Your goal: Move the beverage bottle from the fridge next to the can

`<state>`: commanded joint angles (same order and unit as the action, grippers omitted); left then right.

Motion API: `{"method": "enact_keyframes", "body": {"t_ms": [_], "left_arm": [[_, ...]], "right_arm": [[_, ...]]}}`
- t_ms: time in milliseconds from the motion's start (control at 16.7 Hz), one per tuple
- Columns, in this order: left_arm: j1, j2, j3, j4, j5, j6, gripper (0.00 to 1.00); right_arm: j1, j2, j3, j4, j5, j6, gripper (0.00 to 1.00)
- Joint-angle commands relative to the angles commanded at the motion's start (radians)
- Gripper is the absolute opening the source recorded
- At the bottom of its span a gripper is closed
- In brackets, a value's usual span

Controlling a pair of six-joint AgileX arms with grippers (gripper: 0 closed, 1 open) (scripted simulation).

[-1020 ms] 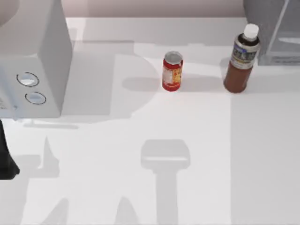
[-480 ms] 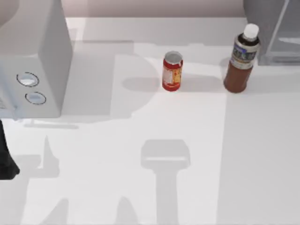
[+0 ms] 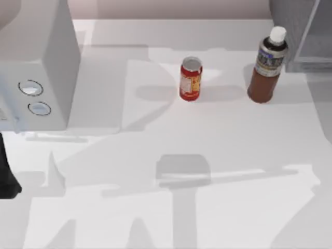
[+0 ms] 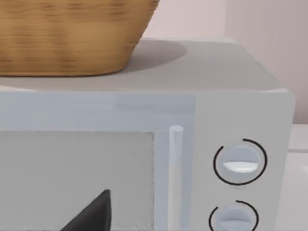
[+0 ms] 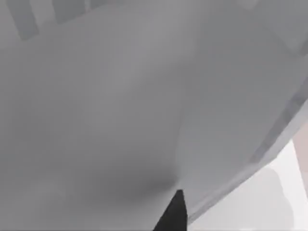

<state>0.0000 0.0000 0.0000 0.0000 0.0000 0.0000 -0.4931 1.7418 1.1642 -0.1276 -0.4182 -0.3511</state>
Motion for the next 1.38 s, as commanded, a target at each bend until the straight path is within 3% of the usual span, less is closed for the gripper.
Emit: {"method": "enact_keyframes", "body": {"t_ms": [240,480,900,1380], "left_arm": [[0.0,0.0,0.0,0.0,0.0,0.0,1.0],[0.0,0.0,0.0,0.0,0.0,0.0,1.0],[0.0,0.0,0.0,0.0,0.0,0.0,1.0],[0.0,0.0,0.0,0.0,0.0,0.0,1.0]], "right_arm": [[0.298,-0.066,-0.097,0.106,0.222,0.194,1.0],[0.453,-0.116,-0.164,0.177,0.365,0.323,1.0],[0.449,-0.104,-0.159,0.179,0.386,0.332,1.0],[0.451,0.107,0.098,0.127,0.389,0.333,1.0]]}}
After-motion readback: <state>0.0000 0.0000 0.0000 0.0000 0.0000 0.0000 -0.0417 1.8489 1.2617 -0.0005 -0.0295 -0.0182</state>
